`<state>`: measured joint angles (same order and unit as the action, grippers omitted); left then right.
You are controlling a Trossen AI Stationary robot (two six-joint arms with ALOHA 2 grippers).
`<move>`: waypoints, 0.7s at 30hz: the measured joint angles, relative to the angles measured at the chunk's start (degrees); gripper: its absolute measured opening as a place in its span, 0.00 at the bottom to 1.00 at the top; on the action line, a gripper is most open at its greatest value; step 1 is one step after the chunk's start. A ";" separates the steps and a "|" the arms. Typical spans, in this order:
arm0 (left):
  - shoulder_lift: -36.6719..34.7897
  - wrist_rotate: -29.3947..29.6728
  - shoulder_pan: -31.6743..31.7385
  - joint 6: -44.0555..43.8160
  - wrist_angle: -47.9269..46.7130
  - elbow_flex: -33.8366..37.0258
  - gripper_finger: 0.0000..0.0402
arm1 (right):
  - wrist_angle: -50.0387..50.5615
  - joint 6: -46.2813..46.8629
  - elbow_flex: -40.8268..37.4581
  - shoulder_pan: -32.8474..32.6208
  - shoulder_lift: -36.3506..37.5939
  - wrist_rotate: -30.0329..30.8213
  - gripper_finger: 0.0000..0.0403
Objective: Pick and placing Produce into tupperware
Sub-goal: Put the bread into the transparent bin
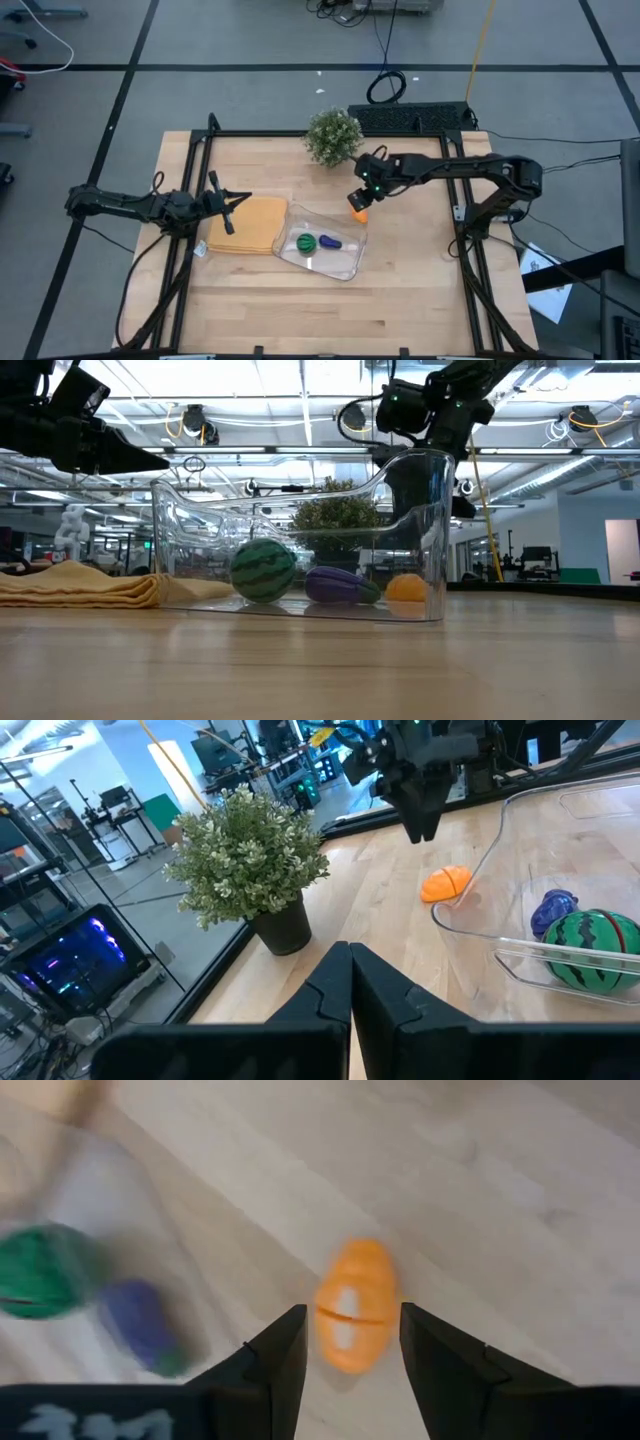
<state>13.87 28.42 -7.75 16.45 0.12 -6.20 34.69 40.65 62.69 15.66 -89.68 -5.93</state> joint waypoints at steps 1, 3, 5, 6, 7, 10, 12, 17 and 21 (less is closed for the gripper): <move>-0.01 0.00 0.00 0.01 0.00 0.00 0.01 | 1.75 -0.32 0.50 0.00 -0.54 0.28 0.37; -0.01 0.00 0.00 0.02 0.00 0.00 0.01 | 3.91 -0.87 2.00 0.00 -1.83 0.28 0.36; -0.02 0.00 0.02 0.03 0.02 0.00 0.01 | 4.41 -1.62 3.91 -0.28 -3.21 0.39 0.36; -0.01 0.01 0.01 0.04 0.02 0.00 0.01 | 5.04 -2.21 4.93 -0.39 -4.09 0.39 0.36; 0.00 0.02 0.01 0.06 0.02 0.01 0.01 | 5.76 -2.75 5.93 -0.42 -4.88 0.37 0.36; 0.00 0.02 0.00 0.04 0.00 0.00 0.01 | 7.99 -4.25 8.94 -0.46 -6.39 1.20 0.36; -0.02 0.02 0.02 0.05 -0.02 0.00 0.01 | 8.04 -4.98 10.19 -0.41 -6.47 1.62 0.36; 0.00 0.02 0.02 0.04 -0.05 0.00 0.01 | 8.07 -3.94 10.63 -1.14 -6.65 1.31 0.40; -0.02 0.02 0.02 0.04 -0.05 0.00 0.01 | 8.49 -3.67 10.65 -2.17 -6.79 1.26 0.46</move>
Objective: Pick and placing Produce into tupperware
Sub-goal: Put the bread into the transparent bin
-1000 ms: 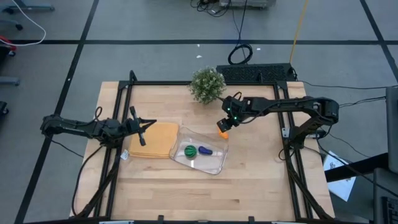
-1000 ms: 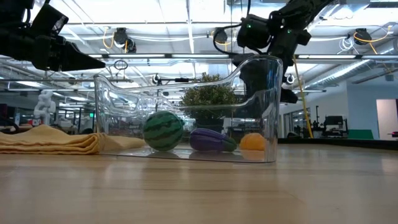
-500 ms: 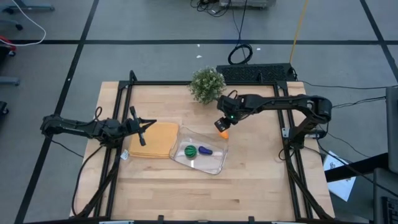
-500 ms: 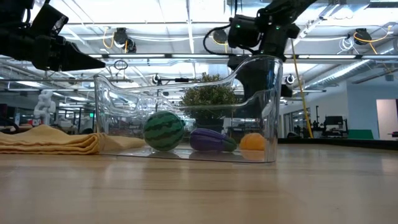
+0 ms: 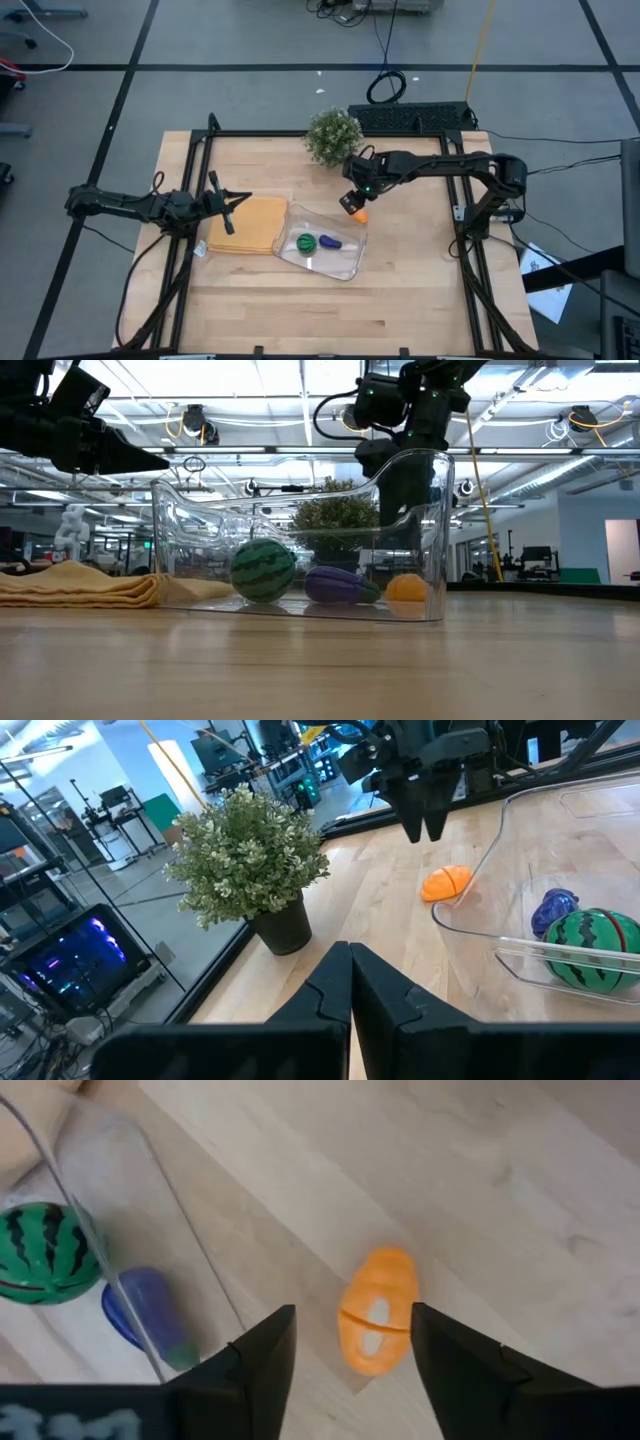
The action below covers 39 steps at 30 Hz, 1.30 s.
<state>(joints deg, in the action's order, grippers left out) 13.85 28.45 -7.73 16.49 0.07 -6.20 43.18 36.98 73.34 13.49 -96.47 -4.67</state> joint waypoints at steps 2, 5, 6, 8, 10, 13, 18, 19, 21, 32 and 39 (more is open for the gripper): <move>0.02 0.00 0.00 0.00 -0.02 0.00 0.01 | 0.00 0.43 0.00 -0.49 -0.06 0.00 0.51; 0.01 0.00 -0.01 -0.04 -0.01 0.00 0.01 | -0.01 0.48 0.00 -1.26 -0.01 -0.02 0.58; 0.00 0.00 -0.02 -0.04 0.01 0.00 0.01 | 0.00 0.47 0.00 -1.54 -0.02 -0.04 0.61; 0.02 0.00 0.00 -0.06 0.03 0.00 0.01 | 0.00 0.25 0.00 -1.99 -0.04 -0.08 0.66; 0.00 0.00 0.00 -0.07 0.03 0.00 0.01 | 0.28 0.12 0.00 -2.34 -0.04 -0.11 0.70; 0.00 0.00 -0.01 -0.09 0.03 0.00 0.01 | 0.79 -0.18 -0.18 -2.68 -0.50 -0.10 0.75; 0.02 0.00 -0.02 -0.11 0.04 0.00 0.01 | 0.99 -0.16 -1.25 -2.48 -3.27 -0.11 0.78; 0.02 0.00 -0.02 -0.11 0.05 0.00 0.01 | 0.77 -0.35 -1.25 -2.37 -3.95 -0.12 0.78; 0.01 0.00 -0.02 -0.11 0.02 0.00 0.01 | 0.43 -0.73 -1.25 -2.22 -5.26 -1.22 0.78; 0.02 0.00 -0.02 -0.18 -0.02 0.00 0.01 | -1.26 -1.90 -1.27 -0.93 -8.31 -3.03 0.78; 0.02 0.00 -0.01 -0.20 -0.29 0.00 0.01 | -1.46 -2.71 -1.29 0.08 -8.63 -2.96 0.78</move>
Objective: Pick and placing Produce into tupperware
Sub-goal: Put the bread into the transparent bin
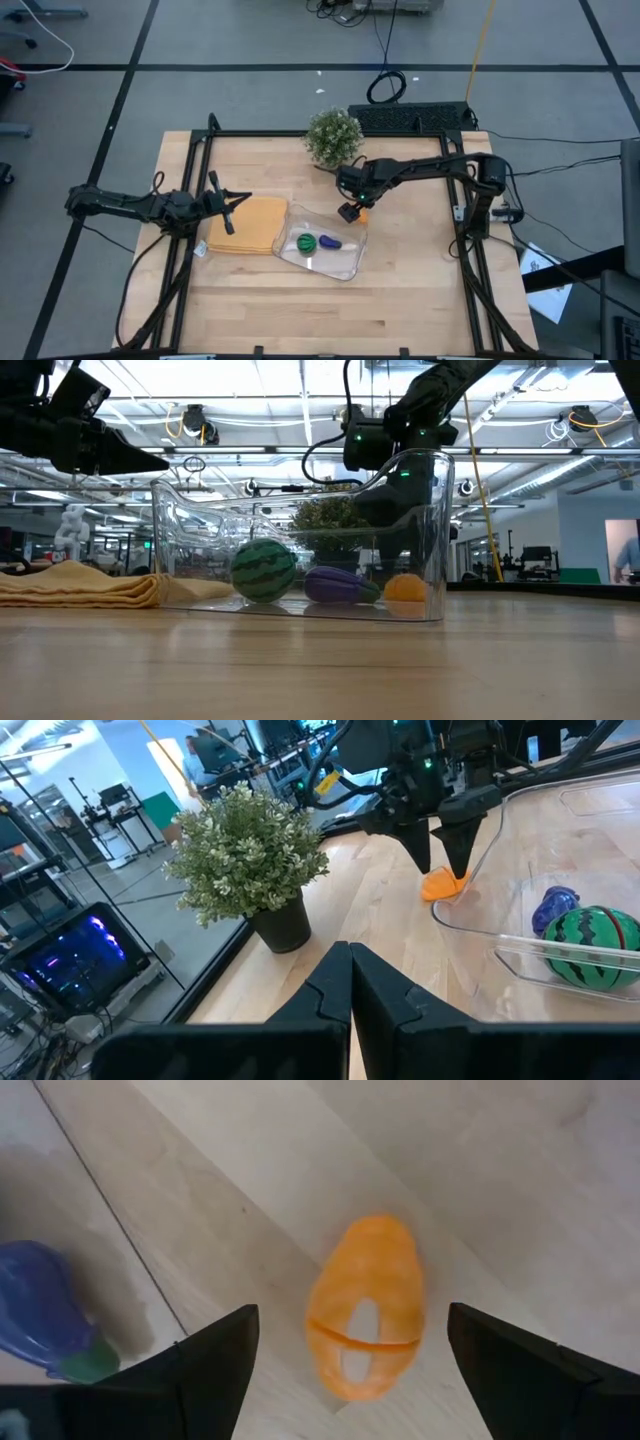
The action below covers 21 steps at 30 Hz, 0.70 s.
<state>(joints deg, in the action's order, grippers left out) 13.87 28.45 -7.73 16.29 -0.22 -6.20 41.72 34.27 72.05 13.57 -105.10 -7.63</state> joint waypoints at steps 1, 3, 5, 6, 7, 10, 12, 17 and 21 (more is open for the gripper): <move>0.00 0.02 0.01 0.01 -0.05 0.00 0.01 | 0.03 -0.14 0.00 0.16 0.00 0.01 0.78; 0.00 0.00 -0.01 0.01 -0.04 0.00 0.01 | 0.00 -0.62 0.00 0.28 0.00 0.01 0.78; -0.01 0.00 0.01 0.20 -0.05 0.00 0.01 | -0.07 -0.99 -0.09 0.32 0.00 0.05 0.78; 0.00 0.00 0.00 0.28 -0.05 0.00 0.01 | -0.37 -1.12 -0.33 0.34 0.00 0.05 0.78; 0.00 0.00 -0.01 0.29 -0.03 0.00 0.01 | -0.39 -1.16 -0.49 0.34 0.00 0.05 0.78; 0.00 0.00 -0.02 0.35 -0.03 0.00 0.01 | -0.46 -1.78 -1.20 0.32 0.00 0.14 0.78; 0.00 0.00 -0.01 0.35 -0.03 0.00 0.01 | -1.27 -1.83 -1.91 0.32 0.00 0.16 0.78; -0.01 0.00 -0.01 0.36 -0.03 0.00 0.01 | -3.61 -1.32 -3.56 0.32 0.00 0.21 0.78; -0.01 0.00 -0.01 0.33 -0.03 0.00 0.01 | -4.70 -1.25 -4.70 0.49 0.01 0.27 0.78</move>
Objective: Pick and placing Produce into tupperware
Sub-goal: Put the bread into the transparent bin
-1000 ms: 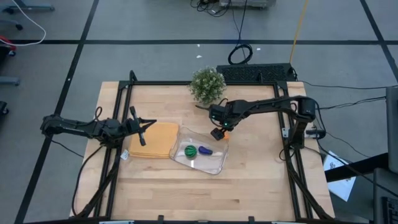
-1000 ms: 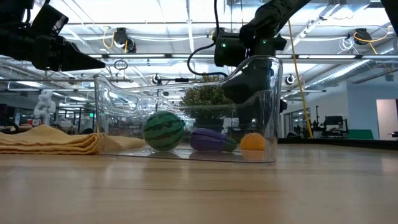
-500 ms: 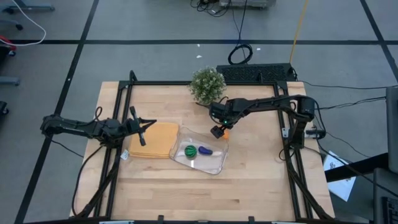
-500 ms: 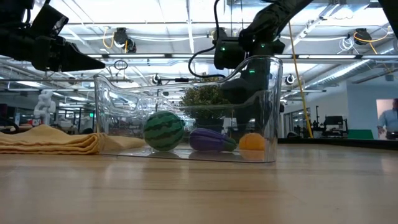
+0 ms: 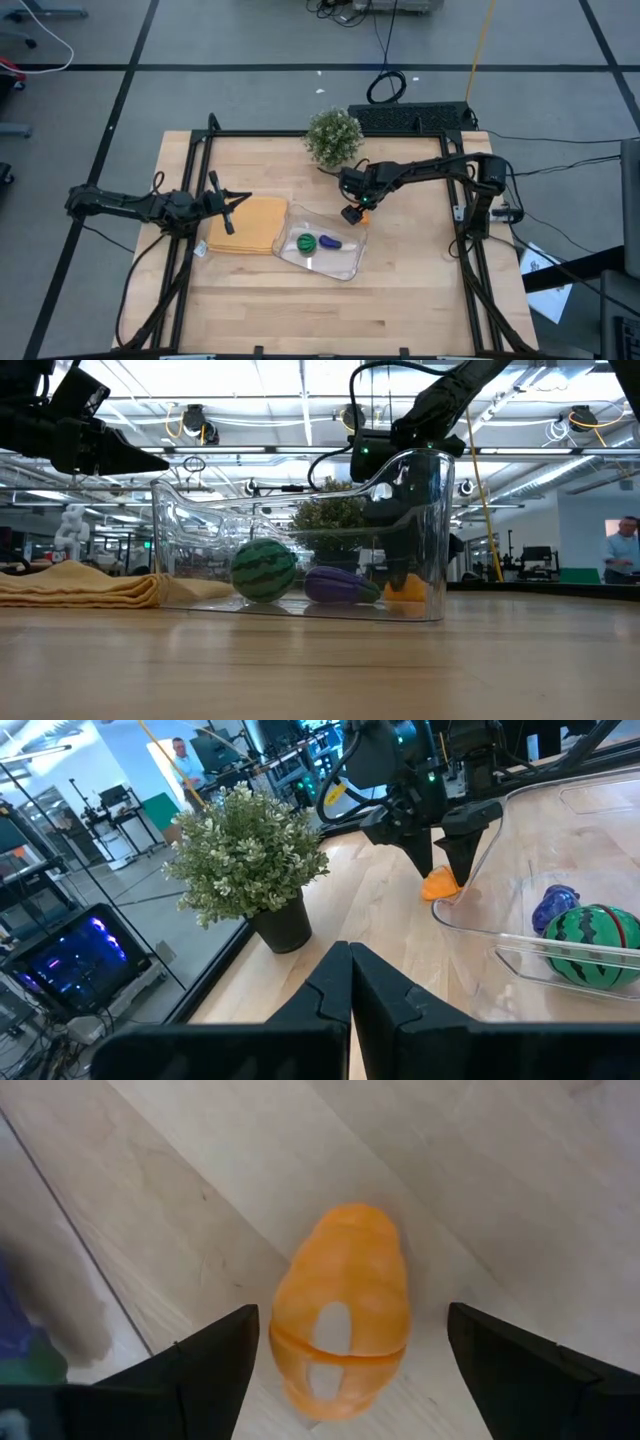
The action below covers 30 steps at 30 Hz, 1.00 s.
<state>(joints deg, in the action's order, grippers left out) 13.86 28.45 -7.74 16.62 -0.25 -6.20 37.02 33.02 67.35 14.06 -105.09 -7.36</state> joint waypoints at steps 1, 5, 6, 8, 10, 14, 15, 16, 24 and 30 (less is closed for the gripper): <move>0.01 0.02 0.02 0.00 0.00 0.00 0.01 | -0.39 0.13 -0.30 0.11 -0.01 0.00 0.78; 0.01 0.01 0.00 -0.02 0.00 0.00 0.01 | -1.32 0.13 -0.77 0.47 0.03 -0.04 0.78; 0.00 0.02 0.00 -0.02 0.00 0.00 0.01 | -1.54 0.13 -0.78 0.51 0.03 -0.07 0.77; 0.01 0.02 0.01 -0.02 0.00 0.00 0.01 | -1.93 0.06 -0.80 0.51 0.03 -0.04 0.77; 0.00 0.02 0.00 -0.02 0.00 0.00 0.01 | -2.26 0.06 -0.83 0.51 0.03 0.10 0.77; -0.01 0.02 0.02 0.02 0.02 0.00 0.01 | -2.59 -0.29 -0.83 0.51 0.03 1.36 0.77; 0.01 0.01 0.01 0.02 0.01 0.00 0.01 | -2.60 -0.34 -0.83 0.53 0.03 1.41 0.77; 0.01 0.02 0.01 0.02 0.01 0.00 0.01 | -2.60 -0.39 -0.83 0.53 0.03 1.57 0.77; 0.00 0.02 0.01 0.05 0.02 0.00 0.01 | -2.48 -0.75 -0.55 0.52 -1.93 1.80 0.77; -0.01 0.02 0.00 0.20 0.02 0.00 0.01 | -2.15 -0.93 -0.61 0.51 -3.00 1.66 0.77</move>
<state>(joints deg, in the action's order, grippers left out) 13.85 28.47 -7.75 16.82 -0.23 -6.20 34.87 32.10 66.74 14.57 -108.09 -5.70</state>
